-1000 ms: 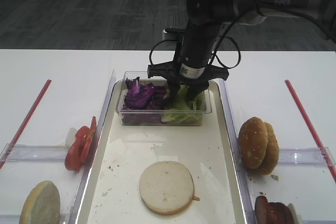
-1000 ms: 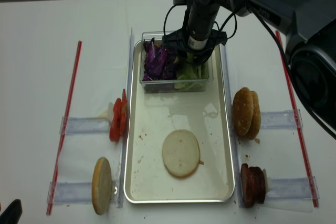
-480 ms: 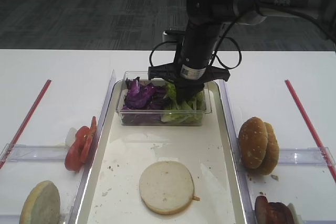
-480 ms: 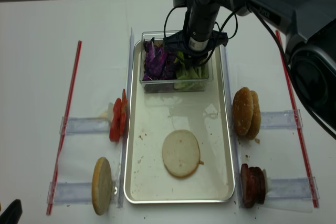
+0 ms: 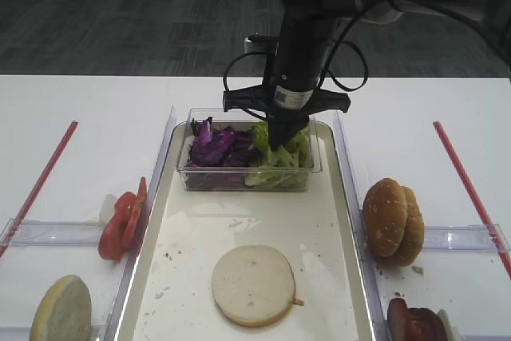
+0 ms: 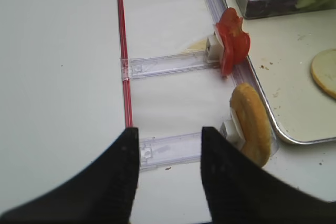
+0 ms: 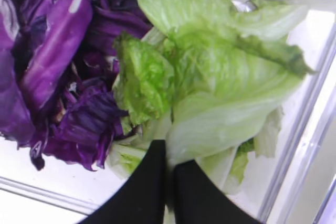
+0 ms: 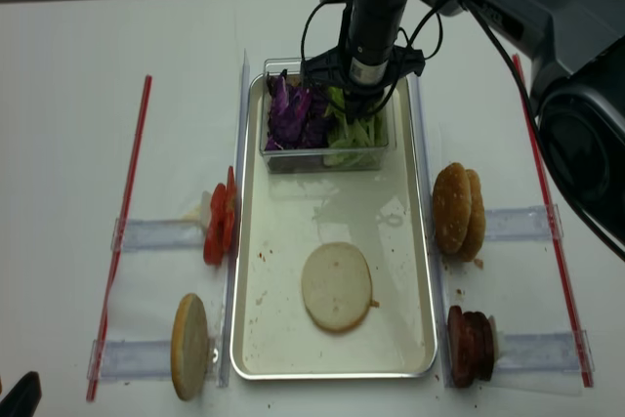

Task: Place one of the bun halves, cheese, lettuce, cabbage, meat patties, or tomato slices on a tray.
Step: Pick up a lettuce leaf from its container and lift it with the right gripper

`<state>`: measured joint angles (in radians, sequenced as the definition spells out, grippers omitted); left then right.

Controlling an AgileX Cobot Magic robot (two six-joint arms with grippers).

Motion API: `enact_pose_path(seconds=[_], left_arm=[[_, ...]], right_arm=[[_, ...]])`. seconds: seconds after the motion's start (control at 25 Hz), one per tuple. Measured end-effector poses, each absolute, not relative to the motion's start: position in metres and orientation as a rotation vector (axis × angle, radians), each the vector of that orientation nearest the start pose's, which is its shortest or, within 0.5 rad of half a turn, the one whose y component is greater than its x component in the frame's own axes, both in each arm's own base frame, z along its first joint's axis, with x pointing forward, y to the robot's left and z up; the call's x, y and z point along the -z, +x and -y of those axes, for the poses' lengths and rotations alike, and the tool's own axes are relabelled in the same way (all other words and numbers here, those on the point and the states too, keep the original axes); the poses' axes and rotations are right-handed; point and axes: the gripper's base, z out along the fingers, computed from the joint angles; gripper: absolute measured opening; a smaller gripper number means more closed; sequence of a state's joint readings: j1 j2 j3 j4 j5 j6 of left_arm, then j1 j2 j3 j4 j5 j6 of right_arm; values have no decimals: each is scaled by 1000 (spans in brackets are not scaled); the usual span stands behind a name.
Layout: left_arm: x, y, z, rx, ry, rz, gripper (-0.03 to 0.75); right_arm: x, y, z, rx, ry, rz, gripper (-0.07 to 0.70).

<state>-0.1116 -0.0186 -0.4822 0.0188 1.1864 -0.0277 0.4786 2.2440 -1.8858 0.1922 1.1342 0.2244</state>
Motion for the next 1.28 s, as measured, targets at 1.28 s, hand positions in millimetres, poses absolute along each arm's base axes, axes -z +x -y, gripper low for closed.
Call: enact_pose_path(seconds=[1.28], left_arm=[[-262,-11,-3,57,89,-2168,270]], right_arm=[[-255,378,-251,-367,-419,-2925,41]])
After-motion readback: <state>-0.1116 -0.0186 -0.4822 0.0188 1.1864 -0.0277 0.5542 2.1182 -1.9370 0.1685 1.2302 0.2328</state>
